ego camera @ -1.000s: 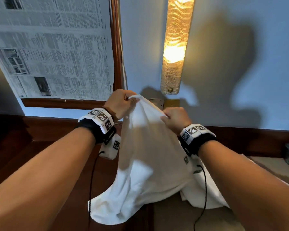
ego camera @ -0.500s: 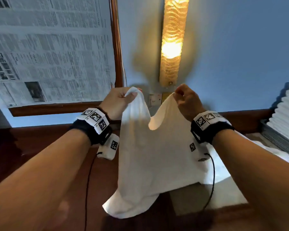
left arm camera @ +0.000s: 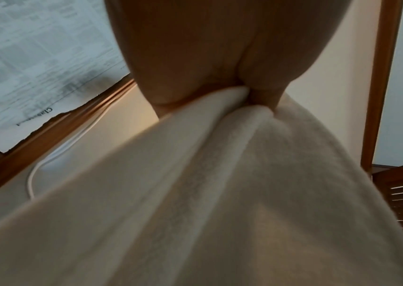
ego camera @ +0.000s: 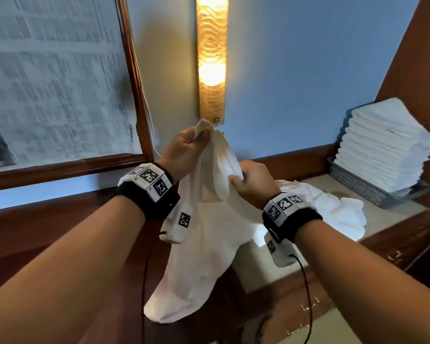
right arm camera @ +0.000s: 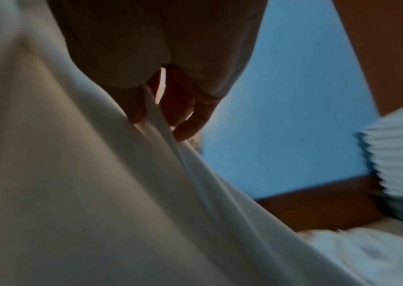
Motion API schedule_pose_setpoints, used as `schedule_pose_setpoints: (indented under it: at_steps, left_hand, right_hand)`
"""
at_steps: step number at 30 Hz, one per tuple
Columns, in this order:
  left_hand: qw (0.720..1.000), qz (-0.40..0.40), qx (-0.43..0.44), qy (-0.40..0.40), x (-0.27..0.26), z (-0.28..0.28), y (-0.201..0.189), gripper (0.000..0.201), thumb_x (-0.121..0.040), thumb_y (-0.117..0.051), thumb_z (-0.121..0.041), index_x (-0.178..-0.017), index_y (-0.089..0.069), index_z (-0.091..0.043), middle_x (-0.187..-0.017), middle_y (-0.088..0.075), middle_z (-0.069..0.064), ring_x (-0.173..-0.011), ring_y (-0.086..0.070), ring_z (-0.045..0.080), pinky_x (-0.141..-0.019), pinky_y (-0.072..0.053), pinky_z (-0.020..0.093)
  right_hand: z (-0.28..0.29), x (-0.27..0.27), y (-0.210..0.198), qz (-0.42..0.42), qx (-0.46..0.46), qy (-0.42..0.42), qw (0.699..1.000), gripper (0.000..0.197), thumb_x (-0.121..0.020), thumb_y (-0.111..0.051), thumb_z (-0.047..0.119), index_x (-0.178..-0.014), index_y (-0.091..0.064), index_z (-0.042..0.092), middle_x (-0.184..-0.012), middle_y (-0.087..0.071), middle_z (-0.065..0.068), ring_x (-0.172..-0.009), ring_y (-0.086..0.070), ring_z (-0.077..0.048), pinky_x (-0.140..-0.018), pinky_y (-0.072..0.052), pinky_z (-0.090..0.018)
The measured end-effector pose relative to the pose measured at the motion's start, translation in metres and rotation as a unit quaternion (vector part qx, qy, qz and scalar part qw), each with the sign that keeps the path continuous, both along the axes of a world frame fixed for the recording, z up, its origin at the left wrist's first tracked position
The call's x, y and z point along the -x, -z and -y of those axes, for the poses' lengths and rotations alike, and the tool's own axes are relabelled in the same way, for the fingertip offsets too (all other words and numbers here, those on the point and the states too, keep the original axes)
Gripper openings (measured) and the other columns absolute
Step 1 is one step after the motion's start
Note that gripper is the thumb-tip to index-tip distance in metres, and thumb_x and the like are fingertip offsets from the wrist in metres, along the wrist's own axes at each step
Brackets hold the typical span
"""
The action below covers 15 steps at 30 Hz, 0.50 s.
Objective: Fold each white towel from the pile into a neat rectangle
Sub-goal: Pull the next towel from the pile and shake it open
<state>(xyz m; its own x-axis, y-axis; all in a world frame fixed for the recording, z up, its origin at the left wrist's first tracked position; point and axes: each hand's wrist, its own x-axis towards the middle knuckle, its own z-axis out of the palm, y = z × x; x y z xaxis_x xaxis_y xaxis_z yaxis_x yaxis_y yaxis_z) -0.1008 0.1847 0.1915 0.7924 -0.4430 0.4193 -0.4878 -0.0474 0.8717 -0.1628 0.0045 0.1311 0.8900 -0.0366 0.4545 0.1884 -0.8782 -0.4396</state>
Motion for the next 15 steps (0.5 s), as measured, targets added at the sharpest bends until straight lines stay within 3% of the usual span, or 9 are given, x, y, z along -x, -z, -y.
schedule_pose_setpoints:
  at_steps: [2,4,7,10,13,15]
  left_hand:
    - [1.000,-0.019,0.012,0.014,0.005,-0.003,-0.001,0.022,-0.106,-0.047,-0.019,-0.091,-0.063,-0.014,-0.082,-0.066,0.003,-0.073,-0.060,0.010,-0.071,-0.049,0.027]
    - [0.998,-0.050,0.033,0.018,0.008,-0.010,-0.001,0.024,-0.106,-0.047,-0.018,-0.089,-0.064,-0.014,-0.070,-0.069,-0.009,-0.065,-0.063,0.003,-0.066,-0.051,0.020]
    - [0.996,-0.084,0.012,0.014,0.014,-0.014,0.001,0.027,-0.106,-0.046,-0.024,-0.088,-0.064,-0.016,-0.072,-0.067,-0.005,-0.060,-0.063,0.001,-0.064,-0.053,0.020]
    - [0.996,-0.087,0.013,0.007,0.019,0.002,0.009,0.026,-0.106,-0.046,-0.023,-0.088,-0.064,-0.015,-0.083,-0.064,0.004,-0.066,-0.062,0.006,-0.067,-0.052,0.020]
    - [0.996,-0.078,0.032,-0.005,0.021,0.035,0.012,0.026,-0.106,-0.047,-0.020,-0.087,-0.065,-0.018,-0.087,-0.063,0.004,-0.072,-0.061,0.006,-0.072,-0.050,0.022]
    - [0.995,-0.089,0.039,0.008,0.020,0.059,0.014,0.025,-0.105,-0.048,-0.021,-0.091,-0.067,-0.018,-0.089,-0.067,0.003,-0.080,-0.063,0.012,-0.081,-0.051,0.030]
  right_hand:
    - [0.017,0.001,0.024,-0.055,-0.030,0.039,0.997,0.029,-0.093,-0.057,0.022,-0.076,-0.066,0.000,-0.076,-0.055,-0.013,-0.078,-0.055,-0.031,-0.064,-0.028,-0.033]
    - [0.043,0.006,0.048,-0.124,-0.077,0.097,0.985,0.025,-0.095,-0.059,0.019,-0.071,-0.064,0.017,-0.078,-0.060,-0.007,-0.079,-0.058,-0.028,-0.068,-0.038,-0.033]
    - [0.071,0.010,0.054,-0.090,-0.185,0.155,0.966,0.021,-0.095,-0.057,0.015,-0.077,-0.066,0.022,-0.083,-0.066,-0.002,-0.084,-0.062,-0.027,-0.073,-0.047,-0.032]
    - [0.065,0.003,0.015,0.021,-0.182,0.100,0.978,0.022,-0.086,-0.051,0.014,-0.088,-0.072,0.013,-0.089,-0.070,-0.008,-0.088,-0.063,-0.029,-0.075,-0.049,-0.035]
    - [0.045,-0.005,-0.035,0.064,-0.139,0.002,0.988,0.023,-0.083,-0.052,0.014,-0.090,-0.074,0.013,-0.091,-0.073,-0.011,-0.091,-0.066,-0.030,-0.081,-0.051,-0.038]
    - [0.042,-0.008,-0.061,0.085,-0.101,-0.017,0.991,0.022,-0.084,-0.054,0.020,-0.085,-0.074,0.012,-0.083,-0.073,-0.011,-0.082,-0.066,-0.030,-0.075,-0.049,-0.035]
